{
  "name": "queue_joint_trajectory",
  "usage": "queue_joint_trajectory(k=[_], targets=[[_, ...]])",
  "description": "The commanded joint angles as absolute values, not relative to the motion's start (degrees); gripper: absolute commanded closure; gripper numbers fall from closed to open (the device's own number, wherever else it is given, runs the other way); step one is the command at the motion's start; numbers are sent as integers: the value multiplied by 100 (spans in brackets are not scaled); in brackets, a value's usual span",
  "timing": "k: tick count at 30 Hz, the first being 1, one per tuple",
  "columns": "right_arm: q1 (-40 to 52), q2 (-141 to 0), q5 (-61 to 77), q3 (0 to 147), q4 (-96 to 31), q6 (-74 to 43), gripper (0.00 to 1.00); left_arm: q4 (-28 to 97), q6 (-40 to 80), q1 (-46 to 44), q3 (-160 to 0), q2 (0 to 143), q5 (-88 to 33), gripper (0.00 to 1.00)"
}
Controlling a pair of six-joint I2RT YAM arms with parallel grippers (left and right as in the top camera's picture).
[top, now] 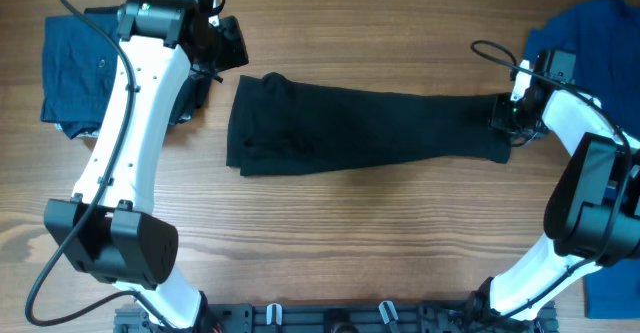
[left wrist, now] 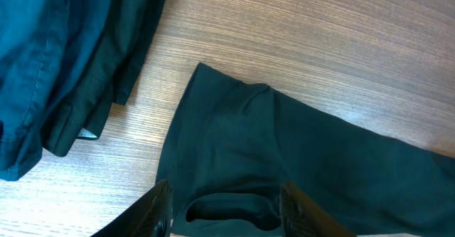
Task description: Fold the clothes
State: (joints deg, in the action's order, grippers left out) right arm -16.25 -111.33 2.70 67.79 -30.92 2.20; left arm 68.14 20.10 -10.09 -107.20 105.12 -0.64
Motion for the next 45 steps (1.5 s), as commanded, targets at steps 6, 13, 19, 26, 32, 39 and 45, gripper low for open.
queue_joint_trajectory(k=[6,13,19,26,32,39,45], targets=[[-1754,-11367,-174,6799,-3271,-43,96,6799,1999,-985,-10685,10578,10,52],[-2423,-10940,-165,6919,-3398,-169,96,6788,2001,-982,-10685,10578,10,52],[-2783,-10580,-130,6919,-3415,-156,96,6772,1999,-982,-10685,10578,10,52],[-2668,-10243,543,7354,-3942,-148,96,6777,1999,-982,-10685,10578,12,52],[-2248,-9876,1125,7946,-4731,-69,96,6777,1999,-982,-10685,10578,10,51],[-1315,-9666,1682,7959,-5098,-36,96,6775,1999,-982,-10685,10578,10,51],[-250,-9889,1684,7808,-5144,-355,96,6716,1999,-985,-10685,10578,10,51]])
